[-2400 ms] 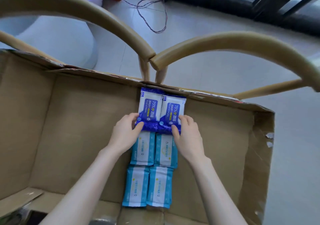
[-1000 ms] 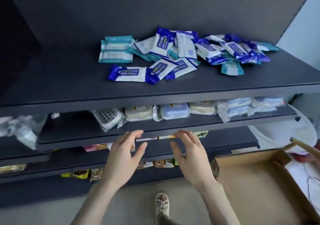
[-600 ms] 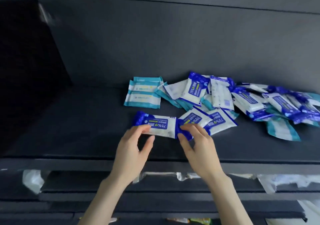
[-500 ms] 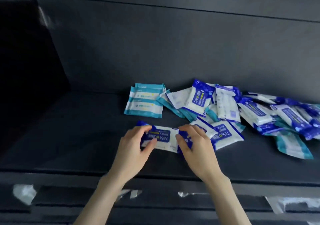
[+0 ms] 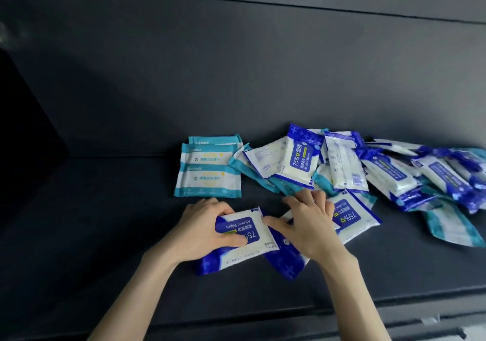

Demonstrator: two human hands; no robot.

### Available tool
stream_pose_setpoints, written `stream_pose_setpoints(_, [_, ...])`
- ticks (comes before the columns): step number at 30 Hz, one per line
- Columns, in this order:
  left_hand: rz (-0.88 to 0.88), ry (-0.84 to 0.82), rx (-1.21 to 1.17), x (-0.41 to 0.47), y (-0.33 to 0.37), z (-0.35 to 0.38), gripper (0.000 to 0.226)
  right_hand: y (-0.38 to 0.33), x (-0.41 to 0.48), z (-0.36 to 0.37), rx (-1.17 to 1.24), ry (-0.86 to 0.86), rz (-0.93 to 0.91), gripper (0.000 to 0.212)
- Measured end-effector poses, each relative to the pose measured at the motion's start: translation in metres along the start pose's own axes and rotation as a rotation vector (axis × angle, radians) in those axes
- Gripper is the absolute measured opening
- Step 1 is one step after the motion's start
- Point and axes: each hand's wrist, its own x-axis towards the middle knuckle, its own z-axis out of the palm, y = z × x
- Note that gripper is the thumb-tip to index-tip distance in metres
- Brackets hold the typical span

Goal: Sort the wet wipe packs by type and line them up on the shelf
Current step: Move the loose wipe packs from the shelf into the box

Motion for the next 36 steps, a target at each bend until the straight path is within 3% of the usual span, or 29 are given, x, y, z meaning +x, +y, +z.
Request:
stream_pose_setpoints(4, [-0.017,-0.021,-0.146,0.002,-0.007,-0.004,0.039,0.002,-0.005,-0.004,0.135,-0.031,-0.039,0.05])
stream_pose_setpoints(9, [-0.075,-0.011,-0.277,0.003,-0.012,-0.006,0.04,0.006,-0.006,-0.013,0.187,-0.172,-0.071,0.054])
stream_pose_setpoints(16, [-0.076,0.064,-0.433,0.001,-0.013,-0.012,0.023,-0.007,0.011,-0.01,0.301,-0.026,-0.029,0.033])
stream_pose_setpoints(23, [-0.204,0.241,-0.897,0.005,-0.001,-0.025,0.018,-0.035,0.034,-0.014,0.724,0.194,0.174,0.035])
stream_pose_setpoints(27, [-0.21,0.318,-0.883,0.02,0.007,-0.023,0.022,-0.055,0.05,-0.01,1.029,0.103,0.234,0.026])
stream_pose_setpoints(31, [-0.197,0.282,-0.933,0.038,0.013,-0.012,0.018,-0.065,0.052,-0.009,1.464,-0.152,0.178,0.031])
stream_pose_setpoints(34, [-0.188,0.266,-0.948,0.051,0.009,-0.016,0.028,-0.058,0.064,-0.004,1.368,-0.097,0.144,0.027])
stream_pose_setpoints(36, [-0.139,0.389,-0.688,0.061,-0.006,-0.028,0.024,-0.05,0.071,-0.001,1.307,0.011,0.168,0.016])
